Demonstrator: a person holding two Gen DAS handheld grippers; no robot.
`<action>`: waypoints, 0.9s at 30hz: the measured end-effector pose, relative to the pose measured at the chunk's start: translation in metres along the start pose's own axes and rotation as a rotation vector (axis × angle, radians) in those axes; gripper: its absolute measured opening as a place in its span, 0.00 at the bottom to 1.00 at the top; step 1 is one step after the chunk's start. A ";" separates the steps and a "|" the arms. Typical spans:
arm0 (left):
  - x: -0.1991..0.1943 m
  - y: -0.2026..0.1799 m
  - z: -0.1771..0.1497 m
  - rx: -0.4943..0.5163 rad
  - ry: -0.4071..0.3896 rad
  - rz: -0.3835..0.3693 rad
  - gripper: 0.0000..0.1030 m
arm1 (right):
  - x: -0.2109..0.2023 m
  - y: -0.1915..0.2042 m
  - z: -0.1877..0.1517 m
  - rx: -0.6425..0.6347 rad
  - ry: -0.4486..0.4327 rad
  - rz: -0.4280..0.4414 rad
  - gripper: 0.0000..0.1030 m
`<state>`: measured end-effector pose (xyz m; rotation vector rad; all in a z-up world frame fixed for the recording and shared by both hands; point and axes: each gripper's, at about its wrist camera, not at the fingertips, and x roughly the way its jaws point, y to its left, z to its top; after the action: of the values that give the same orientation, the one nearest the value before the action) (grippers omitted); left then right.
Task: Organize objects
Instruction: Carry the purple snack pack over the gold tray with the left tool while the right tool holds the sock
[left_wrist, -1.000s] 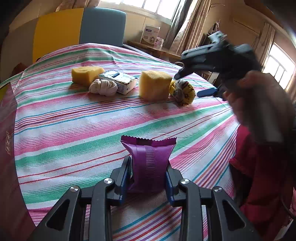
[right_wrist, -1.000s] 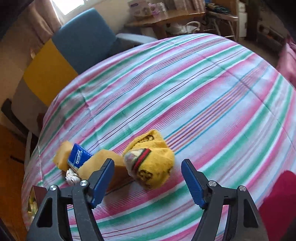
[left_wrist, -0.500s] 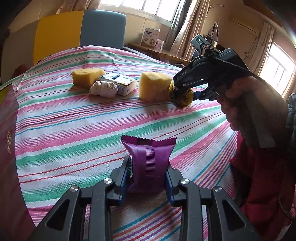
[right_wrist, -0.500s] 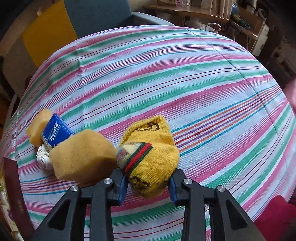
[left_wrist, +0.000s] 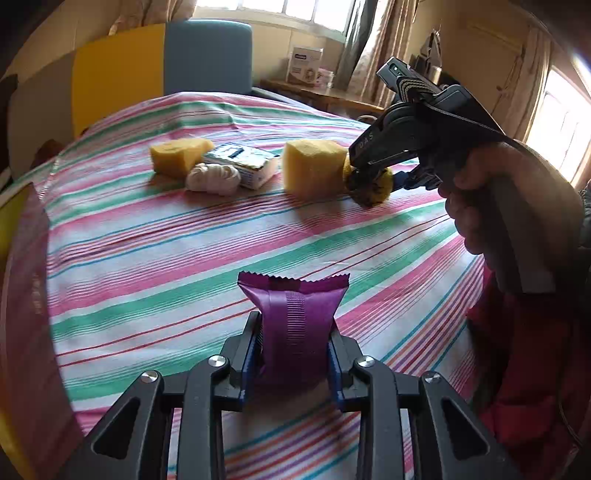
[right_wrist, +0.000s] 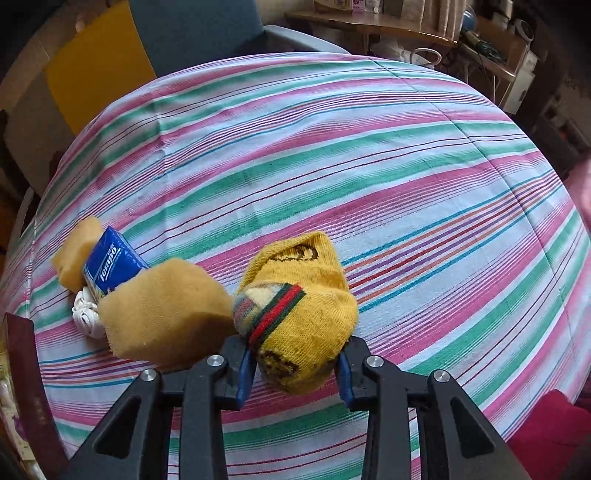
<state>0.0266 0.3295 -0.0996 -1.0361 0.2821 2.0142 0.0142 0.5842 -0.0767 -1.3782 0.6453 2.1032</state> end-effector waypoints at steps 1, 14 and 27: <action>-0.003 0.001 0.000 -0.010 -0.001 -0.004 0.29 | -0.001 -0.001 -0.001 -0.002 -0.001 -0.001 0.35; -0.076 0.004 0.011 0.004 -0.102 0.064 0.29 | -0.002 0.002 -0.002 -0.013 -0.006 -0.006 0.35; -0.127 0.043 0.008 -0.064 -0.170 0.172 0.29 | -0.002 0.004 -0.002 -0.022 -0.018 -0.020 0.35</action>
<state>0.0290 0.2336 -0.0058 -0.8980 0.2239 2.2643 0.0138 0.5797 -0.0751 -1.3707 0.6013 2.1105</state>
